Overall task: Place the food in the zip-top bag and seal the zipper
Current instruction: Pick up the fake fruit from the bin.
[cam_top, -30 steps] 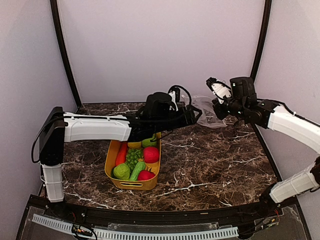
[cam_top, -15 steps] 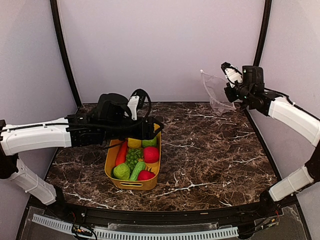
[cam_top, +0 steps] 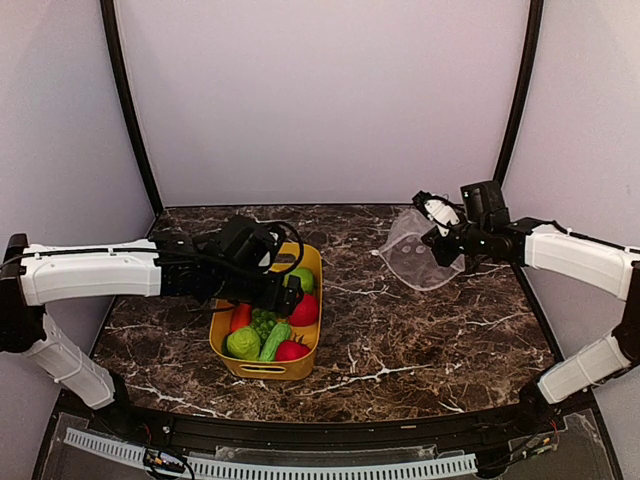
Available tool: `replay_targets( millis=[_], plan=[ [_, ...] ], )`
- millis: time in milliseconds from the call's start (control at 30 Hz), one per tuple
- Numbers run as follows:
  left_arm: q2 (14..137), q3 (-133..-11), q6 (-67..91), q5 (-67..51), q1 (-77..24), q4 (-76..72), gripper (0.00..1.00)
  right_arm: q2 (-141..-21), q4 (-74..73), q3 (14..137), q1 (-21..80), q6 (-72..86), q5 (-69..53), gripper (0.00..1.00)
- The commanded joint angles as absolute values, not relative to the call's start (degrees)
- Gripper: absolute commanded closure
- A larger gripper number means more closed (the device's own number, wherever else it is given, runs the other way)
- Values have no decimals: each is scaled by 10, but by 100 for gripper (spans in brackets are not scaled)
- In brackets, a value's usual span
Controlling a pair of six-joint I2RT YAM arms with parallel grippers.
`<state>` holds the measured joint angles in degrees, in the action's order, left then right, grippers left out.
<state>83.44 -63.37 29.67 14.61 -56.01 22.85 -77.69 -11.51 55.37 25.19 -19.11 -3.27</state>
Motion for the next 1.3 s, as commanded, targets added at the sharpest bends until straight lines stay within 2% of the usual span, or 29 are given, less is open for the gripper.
replay_targets(
  millis=[0, 333, 433, 733, 1067, 1267],
  plan=[
    [856, -661, 306, 174, -540, 291, 6, -766, -104, 533, 253, -182, -86, 100],
    [939, -736, 295, 244, -501, 341, 16, -754, -97, 519, 253, -188, -115, 100],
    [963, -756, 292, 233, -489, 338, 21, -750, -97, 518, 253, -191, -111, 100],
    [1011, -787, 240, 137, -472, 258, 26, -741, -92, 511, 253, -198, -105, 100],
    [1094, -880, 234, 126, -471, 295, 23, -742, -92, 510, 253, -198, -109, 100],
    [1126, -913, 257, 136, -470, 330, 15, -743, -92, 509, 253, -200, -109, 100]
  ],
)
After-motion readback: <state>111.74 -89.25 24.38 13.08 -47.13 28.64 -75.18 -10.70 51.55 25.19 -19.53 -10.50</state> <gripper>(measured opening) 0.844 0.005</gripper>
